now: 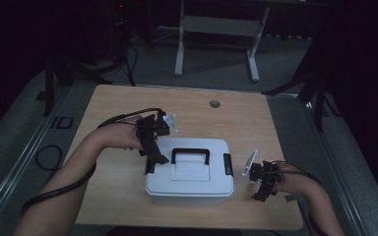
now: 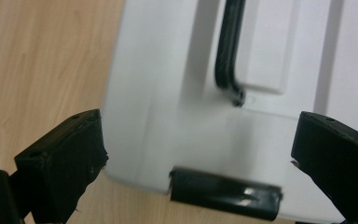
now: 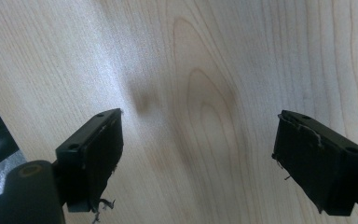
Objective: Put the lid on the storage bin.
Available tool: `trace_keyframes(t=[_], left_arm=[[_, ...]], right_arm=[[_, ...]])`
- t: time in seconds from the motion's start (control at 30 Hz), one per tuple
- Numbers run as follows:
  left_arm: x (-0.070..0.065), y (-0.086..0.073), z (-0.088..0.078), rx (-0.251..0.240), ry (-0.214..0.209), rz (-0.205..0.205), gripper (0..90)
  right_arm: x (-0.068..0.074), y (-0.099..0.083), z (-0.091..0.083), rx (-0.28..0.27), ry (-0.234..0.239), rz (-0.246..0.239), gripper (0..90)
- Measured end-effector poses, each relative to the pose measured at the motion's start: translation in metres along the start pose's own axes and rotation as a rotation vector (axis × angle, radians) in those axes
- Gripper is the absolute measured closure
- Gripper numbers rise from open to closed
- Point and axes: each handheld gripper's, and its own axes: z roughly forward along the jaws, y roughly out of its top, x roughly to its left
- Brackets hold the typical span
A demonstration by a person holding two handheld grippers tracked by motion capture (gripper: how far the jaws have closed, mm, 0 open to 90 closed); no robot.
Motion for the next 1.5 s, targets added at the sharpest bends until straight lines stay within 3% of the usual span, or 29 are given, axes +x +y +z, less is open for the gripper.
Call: trace_keyframes(t=[0.43, 0.57, 0.7, 0.97, 1.1, 1.5], left_arm=[[0.002, -0.046, -0.002, -0.017, 0.010, -0.043, 2.1], [0.002, -0.066, -0.002, -0.027, 0.006, -0.075, 2.1], [0.005, -0.084, 0.001, -0.008, 0.015, -0.108, 2.1], [0.005, -0.109, 0.013, -0.014, 0.000, -0.146, 2.1], [0.004, -0.123, 0.025, -0.014, -0.032, -0.167, 2.2], [0.001, -0.155, 0.055, -0.027, -0.045, -0.212, 2.3]], right_arm=[[-0.002, -0.004, -0.005, -0.006, -0.010, 0.023, 15.3], [-0.002, -0.005, -0.004, -0.006, -0.012, 0.028, 15.3], [-0.001, -0.005, -0.003, 0.000, -0.027, 0.024, 15.3], [-0.001, -0.003, -0.003, -0.011, -0.041, 0.022, 15.3], [0.000, -0.002, -0.003, -0.010, -0.042, 0.025, 15.3], [0.001, -0.003, 0.001, -0.010, -0.052, 0.030, 15.3]])
